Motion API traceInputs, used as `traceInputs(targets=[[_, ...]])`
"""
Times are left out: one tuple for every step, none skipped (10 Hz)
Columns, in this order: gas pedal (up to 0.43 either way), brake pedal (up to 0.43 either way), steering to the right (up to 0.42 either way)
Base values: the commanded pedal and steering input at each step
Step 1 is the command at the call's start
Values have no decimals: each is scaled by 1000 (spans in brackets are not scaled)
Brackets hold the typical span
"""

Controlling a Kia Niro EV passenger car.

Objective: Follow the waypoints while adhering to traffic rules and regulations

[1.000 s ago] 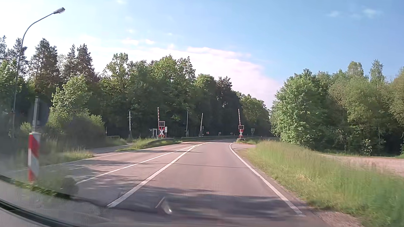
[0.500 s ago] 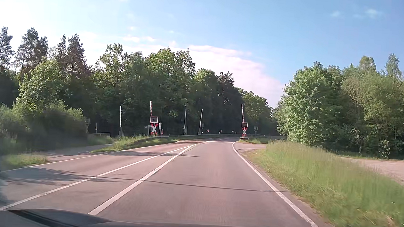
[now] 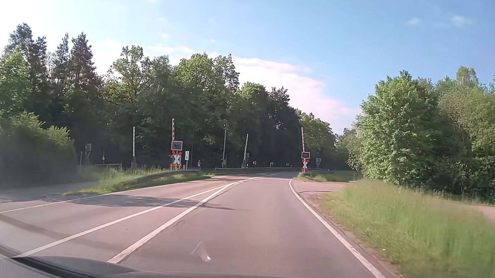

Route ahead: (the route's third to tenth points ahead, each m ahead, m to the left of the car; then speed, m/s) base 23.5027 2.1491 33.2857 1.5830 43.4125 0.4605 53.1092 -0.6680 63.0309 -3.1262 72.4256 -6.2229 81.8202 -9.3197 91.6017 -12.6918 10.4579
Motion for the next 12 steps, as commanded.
traceInputs(targets=[[79, 0, -4], [59, 0, -4], [59, 0, -4], [59, 0, -4], [59, 0, -4], [59, 0, -3], [59, 0, -3], [59, 0, -3], [59, 0, -3], [59, 0, -2], [67, 0, -2], [59, 0, -2]])
